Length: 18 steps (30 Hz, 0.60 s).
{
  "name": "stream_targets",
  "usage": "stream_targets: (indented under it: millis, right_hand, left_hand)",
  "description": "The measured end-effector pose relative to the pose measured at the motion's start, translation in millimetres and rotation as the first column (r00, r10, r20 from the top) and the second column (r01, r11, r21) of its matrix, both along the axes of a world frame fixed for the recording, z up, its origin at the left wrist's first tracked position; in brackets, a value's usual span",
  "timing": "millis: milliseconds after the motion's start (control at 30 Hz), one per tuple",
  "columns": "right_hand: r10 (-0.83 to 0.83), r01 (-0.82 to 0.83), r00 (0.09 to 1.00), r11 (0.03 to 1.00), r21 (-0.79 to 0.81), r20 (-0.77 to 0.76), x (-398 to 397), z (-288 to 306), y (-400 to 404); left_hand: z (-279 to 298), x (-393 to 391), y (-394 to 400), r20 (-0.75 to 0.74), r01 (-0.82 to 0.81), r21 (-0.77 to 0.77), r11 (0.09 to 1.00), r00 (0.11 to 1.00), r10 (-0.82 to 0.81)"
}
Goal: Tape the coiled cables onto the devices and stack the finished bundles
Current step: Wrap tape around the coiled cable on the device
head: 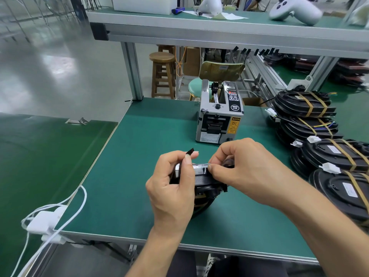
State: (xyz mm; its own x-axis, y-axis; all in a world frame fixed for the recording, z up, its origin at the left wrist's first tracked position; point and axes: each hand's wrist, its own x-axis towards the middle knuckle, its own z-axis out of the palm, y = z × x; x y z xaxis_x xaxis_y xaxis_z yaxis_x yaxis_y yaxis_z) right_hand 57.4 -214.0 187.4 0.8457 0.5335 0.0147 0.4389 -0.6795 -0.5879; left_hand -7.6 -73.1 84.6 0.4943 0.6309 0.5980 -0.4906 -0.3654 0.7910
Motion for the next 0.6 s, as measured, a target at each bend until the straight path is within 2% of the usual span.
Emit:
stream_targets:
  millis: [600]
  right_hand:
    - [-0.024, 0.024, 1.0, 1.0, 0.017, -0.005, -1.1, 2.1, 1.4]
  left_hand:
    - [0.9, 0.2, 0.3, 0.0, 0.0, -0.002, 1.0, 1.0, 0.0]
